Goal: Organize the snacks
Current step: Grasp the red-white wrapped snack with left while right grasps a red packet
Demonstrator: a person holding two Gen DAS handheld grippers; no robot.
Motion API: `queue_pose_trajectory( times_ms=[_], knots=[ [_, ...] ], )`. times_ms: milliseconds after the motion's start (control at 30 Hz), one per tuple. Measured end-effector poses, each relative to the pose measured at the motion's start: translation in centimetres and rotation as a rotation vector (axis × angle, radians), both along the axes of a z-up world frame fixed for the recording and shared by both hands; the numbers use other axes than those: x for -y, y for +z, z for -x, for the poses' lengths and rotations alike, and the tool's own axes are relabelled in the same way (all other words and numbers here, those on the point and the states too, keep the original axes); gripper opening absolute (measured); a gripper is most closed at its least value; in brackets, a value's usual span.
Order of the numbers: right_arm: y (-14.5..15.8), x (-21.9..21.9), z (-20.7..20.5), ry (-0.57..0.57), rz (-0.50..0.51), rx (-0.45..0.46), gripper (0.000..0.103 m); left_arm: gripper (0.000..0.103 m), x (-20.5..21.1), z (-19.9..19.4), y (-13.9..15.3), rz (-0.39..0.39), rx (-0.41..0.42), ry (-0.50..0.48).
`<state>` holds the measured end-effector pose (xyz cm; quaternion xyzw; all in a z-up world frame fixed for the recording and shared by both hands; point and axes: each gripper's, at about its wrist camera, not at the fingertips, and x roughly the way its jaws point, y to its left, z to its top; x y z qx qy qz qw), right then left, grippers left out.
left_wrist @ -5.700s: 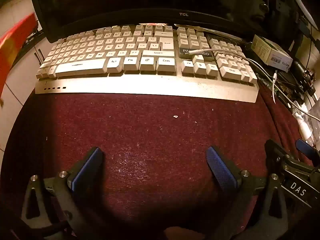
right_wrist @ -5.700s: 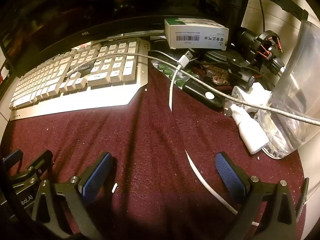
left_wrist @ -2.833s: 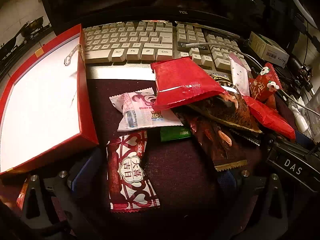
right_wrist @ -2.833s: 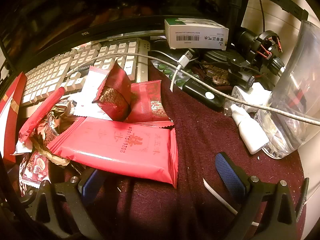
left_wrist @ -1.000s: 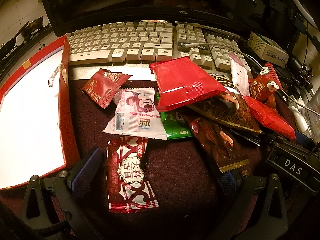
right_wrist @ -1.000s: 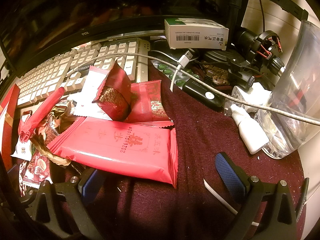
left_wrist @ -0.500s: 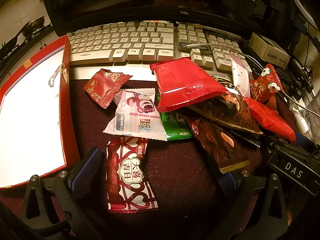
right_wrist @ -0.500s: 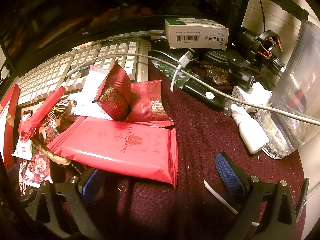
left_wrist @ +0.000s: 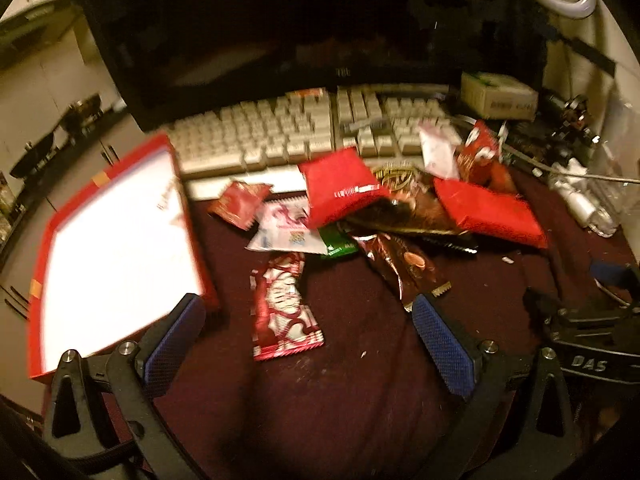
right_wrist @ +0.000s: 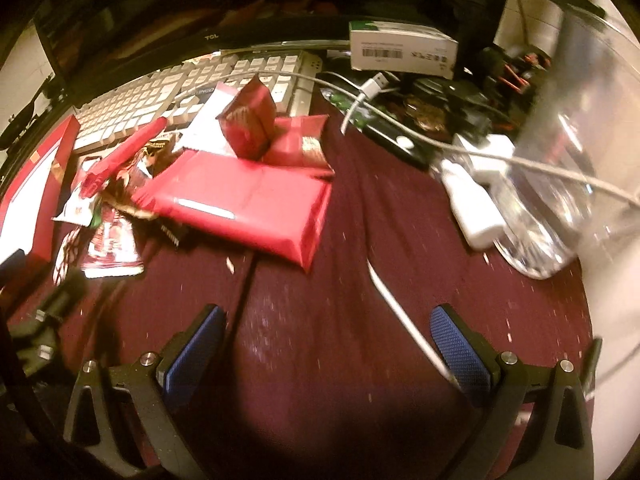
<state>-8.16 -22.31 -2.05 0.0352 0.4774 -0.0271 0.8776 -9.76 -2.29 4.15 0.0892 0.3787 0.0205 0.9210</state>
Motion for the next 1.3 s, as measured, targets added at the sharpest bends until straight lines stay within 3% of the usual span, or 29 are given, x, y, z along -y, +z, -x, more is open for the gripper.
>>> queue_pose_trajectory(
  times_ms=[267,400,533,767,900,1033,1133,1300],
  knots=[
    [0.7,0.3,2.7,-0.029,-0.048,-0.022,0.102,0.103,-5.0,4.1,3.4,0.057,0.101,0.026],
    [2.7,0.4,4.0,-0.013,-0.081,0.054,0.102,0.103,-8.0,5.1,4.0,0.035,0.161,0.069],
    [4.5,-0.7,3.7,0.017,-0.039,0.119,0.102,0.103,-10.2,4.7,3.9,0.037,0.162,0.087],
    [5.4,-3.7,-0.7,0.192,0.13,0.156,0.102,0.103,-11.1,2.7,2.9,-0.003,0.095,0.03],
    [5.1,-4.0,-3.9,0.254,0.226,0.143,0.101,0.103,-10.5,2.7,2.2,0.05,0.034,-0.04],
    [3.4,-3.1,-6.7,0.314,0.154,0.058,0.099,0.103,-8.7,2.6,1.8,0.094,-0.038,-0.131],
    [2.7,-2.9,-7.5,0.368,0.076,0.043,0.099,0.103,-7.3,2.0,1.4,0.157,-0.1,-0.172],
    [0.6,-3.1,-8.2,0.416,-0.009,0.023,0.1,0.103,-5.4,0.0,0.4,0.21,-0.196,-0.14]
  ],
)
